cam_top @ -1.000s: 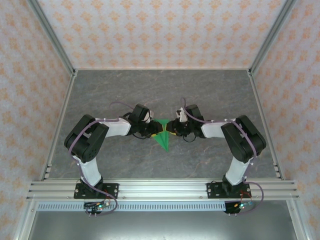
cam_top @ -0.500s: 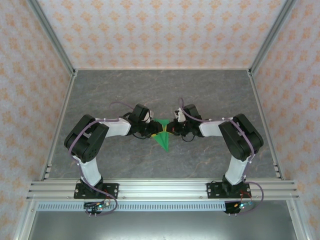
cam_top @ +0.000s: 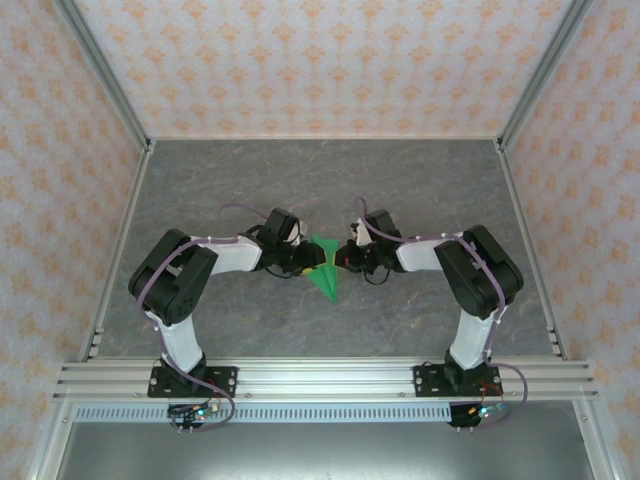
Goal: Fold a paper plane with a square sheet of paper (fold left side to right side)
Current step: Fold the triangle at the center of the table.
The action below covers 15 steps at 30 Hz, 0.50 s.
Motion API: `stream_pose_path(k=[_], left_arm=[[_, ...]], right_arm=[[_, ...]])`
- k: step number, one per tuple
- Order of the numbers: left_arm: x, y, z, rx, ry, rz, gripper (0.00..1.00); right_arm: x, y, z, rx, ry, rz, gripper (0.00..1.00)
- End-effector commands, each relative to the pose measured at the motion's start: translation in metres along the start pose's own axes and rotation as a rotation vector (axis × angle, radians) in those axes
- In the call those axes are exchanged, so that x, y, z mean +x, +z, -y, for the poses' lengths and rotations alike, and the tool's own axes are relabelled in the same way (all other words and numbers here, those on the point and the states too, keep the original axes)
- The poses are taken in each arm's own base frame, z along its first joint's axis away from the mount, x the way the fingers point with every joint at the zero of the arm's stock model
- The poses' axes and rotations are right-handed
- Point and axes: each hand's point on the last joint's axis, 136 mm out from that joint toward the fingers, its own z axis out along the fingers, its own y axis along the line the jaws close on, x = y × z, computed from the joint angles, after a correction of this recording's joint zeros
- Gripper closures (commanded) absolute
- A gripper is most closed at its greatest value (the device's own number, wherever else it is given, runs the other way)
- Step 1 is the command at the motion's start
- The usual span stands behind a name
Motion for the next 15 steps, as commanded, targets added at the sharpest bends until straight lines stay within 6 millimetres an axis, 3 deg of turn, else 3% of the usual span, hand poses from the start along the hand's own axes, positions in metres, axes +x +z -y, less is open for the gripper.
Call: stream_pose_path(k=[1, 15], left_arm=[[0.0028, 0.0032, -0.0065, -0.042, 0.011, -0.003, 0.60], [0.0029, 0.0044, -0.0080, -0.045, 0.009, -0.004, 0.60]], right_arm=[[-0.0075, 0.0016, 0.0021, 0.030, -0.025, 0.017, 0.98], [-0.0079, 0.0004, 0.0056, 0.055, -0.032, 0.014, 0.98]])
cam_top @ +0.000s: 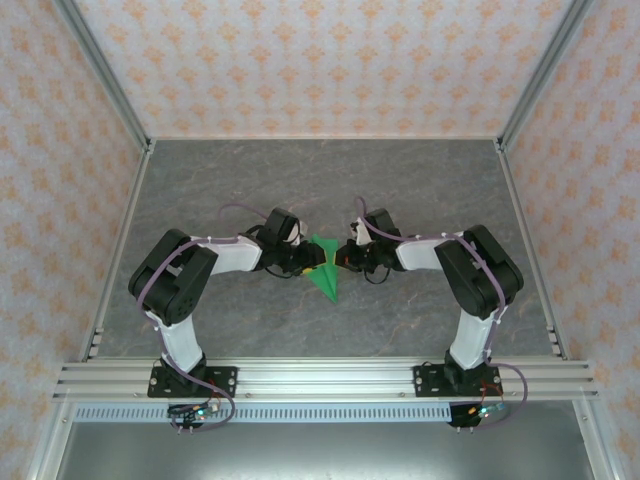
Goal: Fold a paper plane with a square sheet of paper (fold left side to right side)
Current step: Fold the triangle at the center of the table.
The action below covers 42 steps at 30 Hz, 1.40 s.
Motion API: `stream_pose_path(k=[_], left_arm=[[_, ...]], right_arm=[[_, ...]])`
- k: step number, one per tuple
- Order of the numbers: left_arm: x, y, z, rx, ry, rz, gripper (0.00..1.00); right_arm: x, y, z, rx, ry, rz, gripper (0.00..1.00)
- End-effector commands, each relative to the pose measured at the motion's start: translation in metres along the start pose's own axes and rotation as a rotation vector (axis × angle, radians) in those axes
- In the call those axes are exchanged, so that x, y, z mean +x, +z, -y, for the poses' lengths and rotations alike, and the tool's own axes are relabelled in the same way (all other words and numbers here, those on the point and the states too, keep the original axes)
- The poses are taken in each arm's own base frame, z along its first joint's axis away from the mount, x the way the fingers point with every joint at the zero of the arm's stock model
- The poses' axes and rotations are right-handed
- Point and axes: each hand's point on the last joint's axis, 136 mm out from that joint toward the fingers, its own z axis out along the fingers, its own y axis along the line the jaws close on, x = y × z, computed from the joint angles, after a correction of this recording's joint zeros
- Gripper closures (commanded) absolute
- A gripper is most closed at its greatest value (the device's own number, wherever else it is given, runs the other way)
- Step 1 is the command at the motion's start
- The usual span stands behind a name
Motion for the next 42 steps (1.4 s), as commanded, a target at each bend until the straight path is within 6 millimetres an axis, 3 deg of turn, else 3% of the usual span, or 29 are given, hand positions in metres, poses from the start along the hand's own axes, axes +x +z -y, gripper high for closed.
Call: stream_pose_path(k=[1, 15, 28, 35, 42], left_arm=[[0.003, 0.004, -0.009, -0.046, 0.007, -0.004, 0.60], [0.003, 0.004, -0.009, -0.046, 0.007, -0.003, 0.60], [0.001, 0.000, -0.001, -0.031, 0.017, 0.003, 0.63], [-0.005, -0.013, 0.025, 0.034, 0.049, 0.024, 0.64], [-0.010, -0.020, 0.049, 0.103, 0.072, 0.024, 0.75]], right_arm=[[-0.006, 0.001, 0.003, 0.031, -0.017, 0.015, 0.98], [-0.005, -0.003, 0.004, 0.051, -0.030, 0.013, 0.98], [0.005, 0.003, 0.025, 0.142, -0.026, -0.042, 0.98], [0.014, 0.011, 0.035, 0.179, -0.022, -0.078, 0.98], [0.017, 0.014, 0.037, 0.191, -0.025, -0.092, 0.98]])
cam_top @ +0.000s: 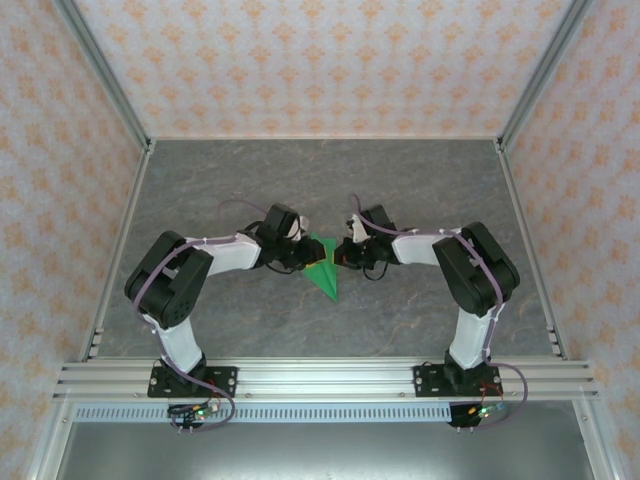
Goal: Fold a paper plane with a square sheet of paper (fold left side to right side)
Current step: Fold the triangle at the center of the table.
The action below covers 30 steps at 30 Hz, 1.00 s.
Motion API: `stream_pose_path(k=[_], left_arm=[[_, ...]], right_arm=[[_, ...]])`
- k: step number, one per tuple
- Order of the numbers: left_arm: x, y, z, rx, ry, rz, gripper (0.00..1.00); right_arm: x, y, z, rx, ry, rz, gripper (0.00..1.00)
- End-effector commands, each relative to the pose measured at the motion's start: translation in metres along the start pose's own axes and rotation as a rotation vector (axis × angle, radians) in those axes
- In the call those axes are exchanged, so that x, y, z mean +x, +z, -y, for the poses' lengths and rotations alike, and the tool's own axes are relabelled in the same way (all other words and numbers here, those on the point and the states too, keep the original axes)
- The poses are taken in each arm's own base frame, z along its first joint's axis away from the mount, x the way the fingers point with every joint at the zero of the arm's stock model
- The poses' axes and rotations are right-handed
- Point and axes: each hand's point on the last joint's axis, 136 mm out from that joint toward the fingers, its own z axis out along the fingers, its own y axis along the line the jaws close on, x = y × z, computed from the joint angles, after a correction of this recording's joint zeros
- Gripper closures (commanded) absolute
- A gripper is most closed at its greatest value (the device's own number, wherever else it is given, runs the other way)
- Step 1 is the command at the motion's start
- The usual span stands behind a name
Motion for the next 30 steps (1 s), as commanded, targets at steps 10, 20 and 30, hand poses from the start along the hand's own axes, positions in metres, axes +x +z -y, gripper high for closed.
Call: stream_pose_path(k=[10, 20, 30], left_arm=[[-0.010, 0.011, 0.027, 0.051, 0.046, -0.025, 0.84], [-0.007, 0.025, -0.004, -0.040, 0.023, -0.033, 0.84], [-0.003, 0.018, -0.007, -0.035, 0.013, -0.006, 0.86]], right_arm=[[0.024, 0.011, 0.036, 0.144, 0.022, -0.071, 0.98], [0.025, 0.010, 0.038, 0.163, 0.009, -0.077, 0.99], [0.027, 0.010, 0.038, 0.164, 0.006, -0.082, 0.99]])
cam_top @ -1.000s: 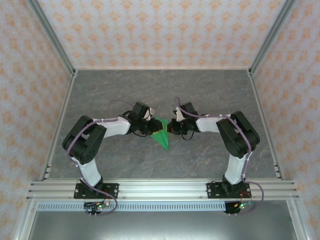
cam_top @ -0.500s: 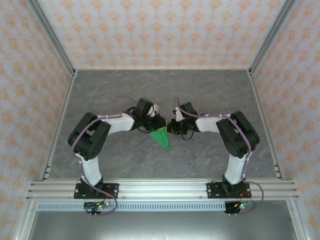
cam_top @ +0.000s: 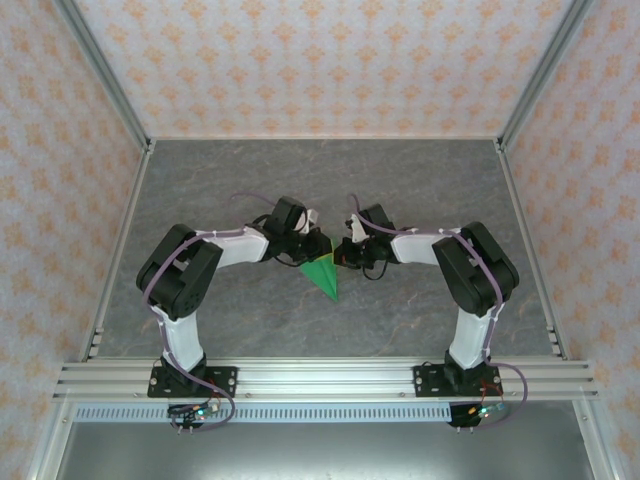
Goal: Fold a paper plane with a square sheet of paper (fold left side to right side)
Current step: Fold the triangle at the center of the table.
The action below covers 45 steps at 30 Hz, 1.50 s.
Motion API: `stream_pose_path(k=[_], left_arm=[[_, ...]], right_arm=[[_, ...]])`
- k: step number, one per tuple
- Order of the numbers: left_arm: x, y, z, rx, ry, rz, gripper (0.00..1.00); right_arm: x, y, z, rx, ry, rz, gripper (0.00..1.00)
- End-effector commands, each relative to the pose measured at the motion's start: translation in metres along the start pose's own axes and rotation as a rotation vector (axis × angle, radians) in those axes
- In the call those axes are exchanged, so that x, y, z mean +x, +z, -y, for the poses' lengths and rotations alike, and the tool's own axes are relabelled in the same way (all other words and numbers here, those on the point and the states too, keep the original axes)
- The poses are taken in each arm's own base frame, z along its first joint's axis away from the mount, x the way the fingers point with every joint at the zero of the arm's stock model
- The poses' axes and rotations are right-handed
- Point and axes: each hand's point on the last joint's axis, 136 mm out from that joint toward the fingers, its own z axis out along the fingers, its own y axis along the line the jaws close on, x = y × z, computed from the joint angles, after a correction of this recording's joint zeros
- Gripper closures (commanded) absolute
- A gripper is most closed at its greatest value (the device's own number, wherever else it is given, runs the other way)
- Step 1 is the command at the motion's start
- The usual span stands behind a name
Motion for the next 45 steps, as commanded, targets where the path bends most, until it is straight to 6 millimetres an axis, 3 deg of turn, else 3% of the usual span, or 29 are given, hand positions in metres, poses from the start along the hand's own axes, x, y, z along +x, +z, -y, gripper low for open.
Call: stream_pose_path(k=[1, 8, 11, 30, 39, 45], left_arm=[[0.008, -0.002, -0.020, -0.073, -0.015, 0.012, 0.86], [0.000, -0.024, 0.007, -0.031, 0.023, 0.053, 0.84], [-0.001, -0.026, 0.008, -0.040, 0.031, 0.057, 0.83], [0.000, 0.001, -0.024, -0.110, -0.009, 0.021, 0.83], [0.013, 0.006, -0.050, -0.169, -0.036, 0.000, 0.83], [0.021, 0.007, -0.066, -0.211, -0.055, -0.013, 0.83]], right_arm=[[0.027, 0.010, 0.037, 0.143, 0.025, -0.080, 0.99], [0.027, 0.011, 0.037, 0.141, 0.026, -0.080, 0.99], [0.027, 0.011, 0.037, 0.141, 0.026, -0.080, 0.99], [0.028, 0.010, 0.037, 0.142, 0.024, -0.082, 0.99], [0.027, 0.010, 0.037, 0.144, 0.019, -0.084, 0.99], [0.018, 0.008, 0.024, 0.112, 0.011, -0.064, 0.98]])
